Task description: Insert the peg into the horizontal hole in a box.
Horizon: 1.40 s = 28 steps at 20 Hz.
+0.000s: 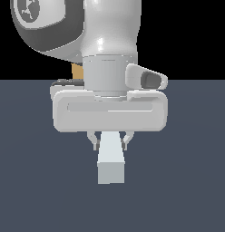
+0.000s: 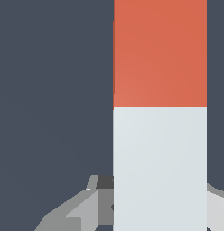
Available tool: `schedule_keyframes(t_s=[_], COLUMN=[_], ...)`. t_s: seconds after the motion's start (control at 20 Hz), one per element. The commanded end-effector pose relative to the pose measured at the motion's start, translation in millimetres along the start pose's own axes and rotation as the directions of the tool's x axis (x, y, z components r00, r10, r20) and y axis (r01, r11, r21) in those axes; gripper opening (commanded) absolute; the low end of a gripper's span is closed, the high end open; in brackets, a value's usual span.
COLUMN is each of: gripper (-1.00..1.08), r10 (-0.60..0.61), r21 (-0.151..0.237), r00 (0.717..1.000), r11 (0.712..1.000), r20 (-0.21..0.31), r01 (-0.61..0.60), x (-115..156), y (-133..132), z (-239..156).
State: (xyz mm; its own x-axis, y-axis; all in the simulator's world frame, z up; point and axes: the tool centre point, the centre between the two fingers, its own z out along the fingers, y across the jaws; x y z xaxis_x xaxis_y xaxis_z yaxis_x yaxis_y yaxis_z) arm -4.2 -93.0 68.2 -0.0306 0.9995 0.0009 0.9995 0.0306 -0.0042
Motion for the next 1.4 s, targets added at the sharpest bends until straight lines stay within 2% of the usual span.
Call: schedule_keyframes(t_s=[0.0,0.35,0.6,0.85,1.35], gripper=[-1.0,-1.0,-1.0,-1.0,-1.0], r10=[0.017,0.055,0.072,0.078,0.075], r21=[-0.004,-0.004,-0.004,-0.004,-0.004], r00=[1.0,0.998,0.997,0.997,0.997], r11=[1.0,0.998,0.997,0.997,0.997], r20=[0.0,0.0,0.001,0.001,0.0], r01=[-0.017,-0.055,-0.072,-0.078,-0.075], x=[16.9,57.2,76.1,83.0,80.3], y=[-9.6,-31.8,-40.6,-43.1,-41.1], z=[-7.8,-21.8,-28.4,-30.7,-29.7])
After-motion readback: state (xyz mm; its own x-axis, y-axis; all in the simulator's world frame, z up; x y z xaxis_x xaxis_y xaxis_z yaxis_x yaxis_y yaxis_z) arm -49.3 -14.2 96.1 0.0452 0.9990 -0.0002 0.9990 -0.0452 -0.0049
